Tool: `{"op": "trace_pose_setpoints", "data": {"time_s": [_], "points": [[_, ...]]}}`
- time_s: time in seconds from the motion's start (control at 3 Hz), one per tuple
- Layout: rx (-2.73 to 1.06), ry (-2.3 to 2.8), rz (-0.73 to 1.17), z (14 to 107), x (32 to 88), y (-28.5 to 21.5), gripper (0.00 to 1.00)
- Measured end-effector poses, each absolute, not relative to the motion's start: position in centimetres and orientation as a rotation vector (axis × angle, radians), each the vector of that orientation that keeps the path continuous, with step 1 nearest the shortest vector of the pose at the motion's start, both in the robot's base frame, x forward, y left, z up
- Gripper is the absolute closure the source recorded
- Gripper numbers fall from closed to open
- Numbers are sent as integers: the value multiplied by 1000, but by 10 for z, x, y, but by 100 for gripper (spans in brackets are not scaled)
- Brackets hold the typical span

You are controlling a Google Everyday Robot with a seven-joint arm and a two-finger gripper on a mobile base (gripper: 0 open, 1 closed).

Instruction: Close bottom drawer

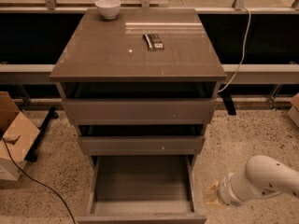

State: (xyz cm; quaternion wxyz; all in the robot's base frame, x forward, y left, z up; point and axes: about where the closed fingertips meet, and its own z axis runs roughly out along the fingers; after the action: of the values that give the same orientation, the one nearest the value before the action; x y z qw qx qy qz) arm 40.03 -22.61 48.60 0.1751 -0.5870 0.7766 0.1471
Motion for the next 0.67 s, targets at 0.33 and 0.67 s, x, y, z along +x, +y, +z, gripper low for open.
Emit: {"op": "trace_pose_setpoints", "data": {"time_s": [0.33, 0.67], "points": [[-1633, 2206, 507, 444, 394, -224, 100], [-1592, 2207, 610, 407, 388, -224, 100]]}}
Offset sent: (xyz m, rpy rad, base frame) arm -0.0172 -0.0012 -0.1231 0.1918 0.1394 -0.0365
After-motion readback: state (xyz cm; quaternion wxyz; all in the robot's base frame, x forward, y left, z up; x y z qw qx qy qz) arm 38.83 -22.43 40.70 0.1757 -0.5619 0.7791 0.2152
